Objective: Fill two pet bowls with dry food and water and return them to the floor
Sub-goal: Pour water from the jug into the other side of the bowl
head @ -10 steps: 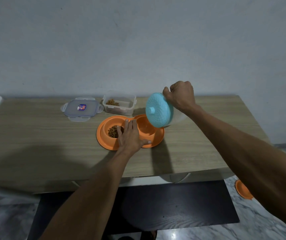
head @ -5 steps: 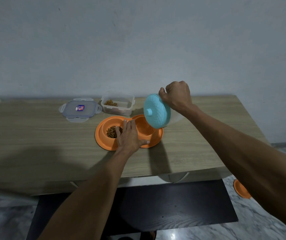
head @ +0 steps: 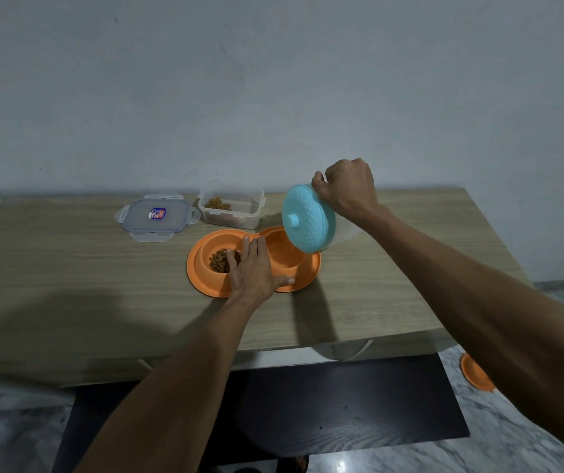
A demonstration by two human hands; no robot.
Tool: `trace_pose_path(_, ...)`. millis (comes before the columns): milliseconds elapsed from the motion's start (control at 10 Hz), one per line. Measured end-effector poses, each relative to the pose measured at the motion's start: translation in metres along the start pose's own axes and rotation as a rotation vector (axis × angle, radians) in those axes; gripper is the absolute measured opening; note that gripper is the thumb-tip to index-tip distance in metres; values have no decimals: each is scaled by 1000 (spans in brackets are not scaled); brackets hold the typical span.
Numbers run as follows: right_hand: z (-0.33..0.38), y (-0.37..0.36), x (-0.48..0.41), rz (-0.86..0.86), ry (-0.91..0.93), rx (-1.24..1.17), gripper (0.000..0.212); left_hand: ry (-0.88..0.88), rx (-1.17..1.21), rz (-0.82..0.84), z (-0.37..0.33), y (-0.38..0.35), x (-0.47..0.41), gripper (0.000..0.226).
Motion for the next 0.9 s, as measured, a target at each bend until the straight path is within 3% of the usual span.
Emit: trace_pose_path(900, 5, 3, -1, -20, 2, -27, 51, 6, -23, 18, -2, 3, 3, 118)
Point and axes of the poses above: each hand's wrist, its own x-axis away from the middle knuckle, its own y-axis out of the back of the hand, z = x × y, the point moved 5 cm from there along -x, towards the middle knuckle, and after that the axes turned 6 degrees about -y, right-handed, at the moved point
